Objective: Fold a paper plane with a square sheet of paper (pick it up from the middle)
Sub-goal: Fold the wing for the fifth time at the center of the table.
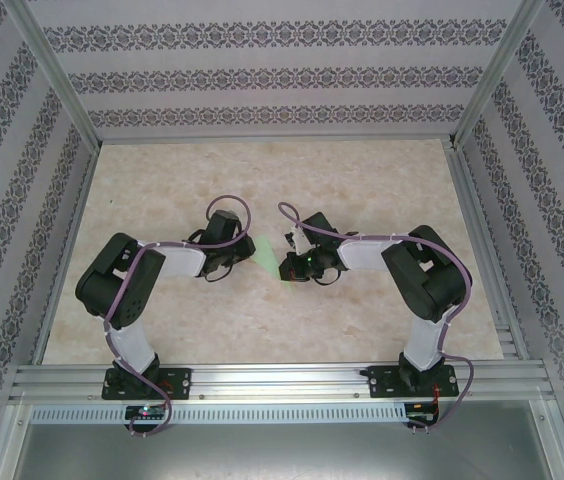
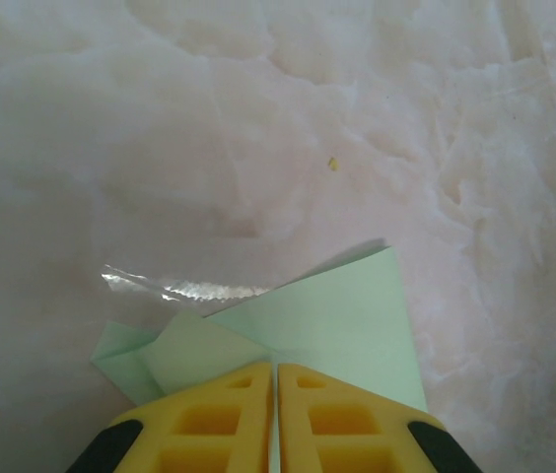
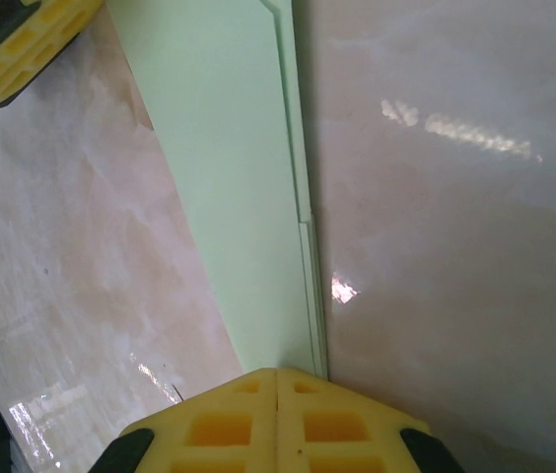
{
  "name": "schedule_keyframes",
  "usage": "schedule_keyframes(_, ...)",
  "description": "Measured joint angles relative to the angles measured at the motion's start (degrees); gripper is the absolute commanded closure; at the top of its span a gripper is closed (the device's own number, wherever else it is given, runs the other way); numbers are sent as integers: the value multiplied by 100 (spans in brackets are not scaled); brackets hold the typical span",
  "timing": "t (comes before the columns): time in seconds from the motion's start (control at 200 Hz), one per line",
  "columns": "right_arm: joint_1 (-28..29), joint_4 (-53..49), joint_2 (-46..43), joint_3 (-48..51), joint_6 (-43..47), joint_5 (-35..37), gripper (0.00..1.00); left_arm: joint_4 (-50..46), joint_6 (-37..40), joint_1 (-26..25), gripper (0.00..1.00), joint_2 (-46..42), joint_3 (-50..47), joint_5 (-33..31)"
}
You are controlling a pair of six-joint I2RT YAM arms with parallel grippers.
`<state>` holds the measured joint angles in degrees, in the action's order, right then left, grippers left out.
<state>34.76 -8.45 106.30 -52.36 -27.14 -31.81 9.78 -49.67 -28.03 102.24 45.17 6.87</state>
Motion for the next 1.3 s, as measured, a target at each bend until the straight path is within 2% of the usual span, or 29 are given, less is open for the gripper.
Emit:
schedule_keyframes(0.25,0,85,48,-17,0,-31,94,177,-199,76,88,-258,-374,-232)
schedule_keyframes(0.5,-2,103,66,-17,-4,-66,95,-44,-201,514,87,-481,-507,-671)
schedule_keyframes(0.654,0,96,66,-28,-4,-68,95,-83,-140,691,87,-492,-505,-734)
schedule_keyframes(0.984,50,-140,76,-184,-9,24,94,-376,339,776,87,-791,-439,-267)
schedule_keyframes(1.149,50,-162,81,-192,-26,24,94,-378,487,575,87,-1012,-367,162)
schedule_keyframes(1.229,55,-160,68,-192,-46,26,88,-396,529,365,85,-964,-221,275)
schedule_keyframes(1.299,90,-153,37,-192,-90,79,81,-481,533,186,80,-918,-61,297)
